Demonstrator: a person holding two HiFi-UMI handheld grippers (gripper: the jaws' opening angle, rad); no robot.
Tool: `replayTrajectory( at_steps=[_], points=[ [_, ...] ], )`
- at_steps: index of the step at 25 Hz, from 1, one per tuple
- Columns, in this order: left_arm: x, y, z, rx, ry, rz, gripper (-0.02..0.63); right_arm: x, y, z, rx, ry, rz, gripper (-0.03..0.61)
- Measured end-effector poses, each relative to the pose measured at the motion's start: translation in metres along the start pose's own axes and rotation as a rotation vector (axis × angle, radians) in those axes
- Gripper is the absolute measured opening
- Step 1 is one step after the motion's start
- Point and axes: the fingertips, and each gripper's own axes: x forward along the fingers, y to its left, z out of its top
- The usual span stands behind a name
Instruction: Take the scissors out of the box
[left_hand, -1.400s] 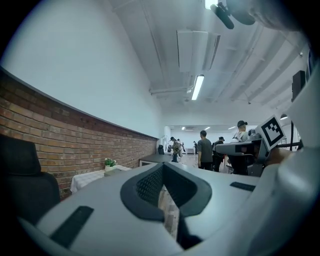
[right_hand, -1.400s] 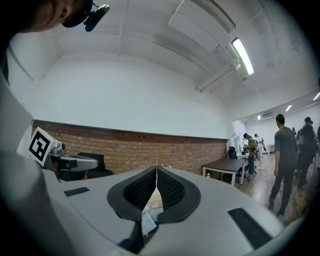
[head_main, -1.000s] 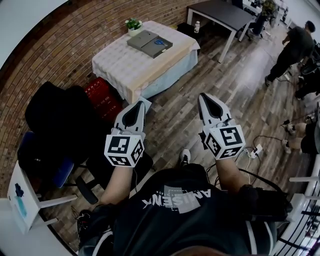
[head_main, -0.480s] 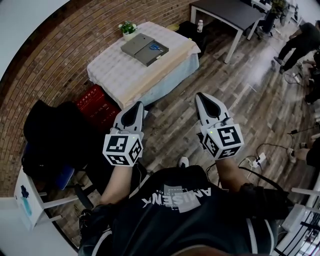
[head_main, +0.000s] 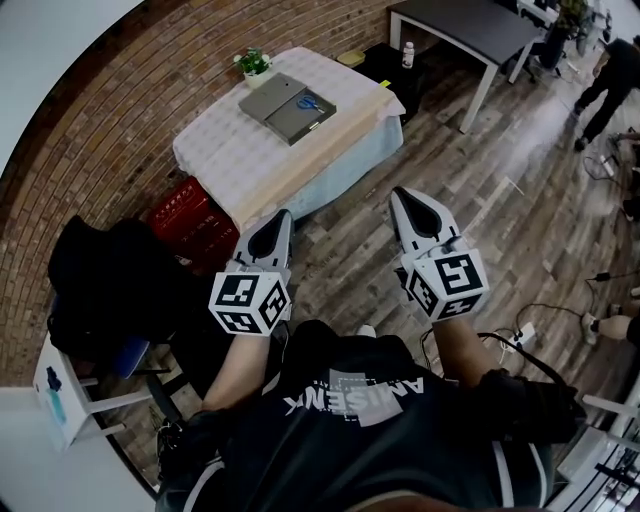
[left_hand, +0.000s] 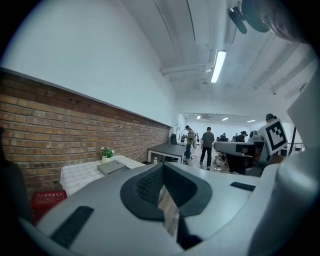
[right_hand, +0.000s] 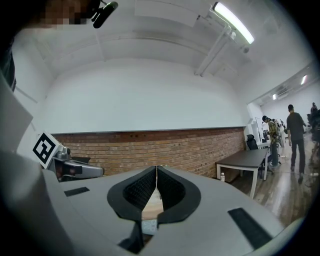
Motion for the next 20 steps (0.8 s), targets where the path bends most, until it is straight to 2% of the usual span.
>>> replayTrajectory(
  at_steps=[9,17,20],
  points=[
    [0.058,0.049,0.002,-0.096,-0.03,0.04,0.012,0.068,-0.022,-0.011,-0.019,0.04,0.01,0.041],
    [0.137,0.119,0.02,-0.11,-0.064,0.031,0.012,0.166,-0.044,-0.003,-0.07,0.066,-0.002,0.041],
    [0.163,0.152,0.029,-0.123,-0.071,0.031,0.012,0.21,-0.048,-0.003,-0.086,0.105,0.002,0.041]
  ],
)
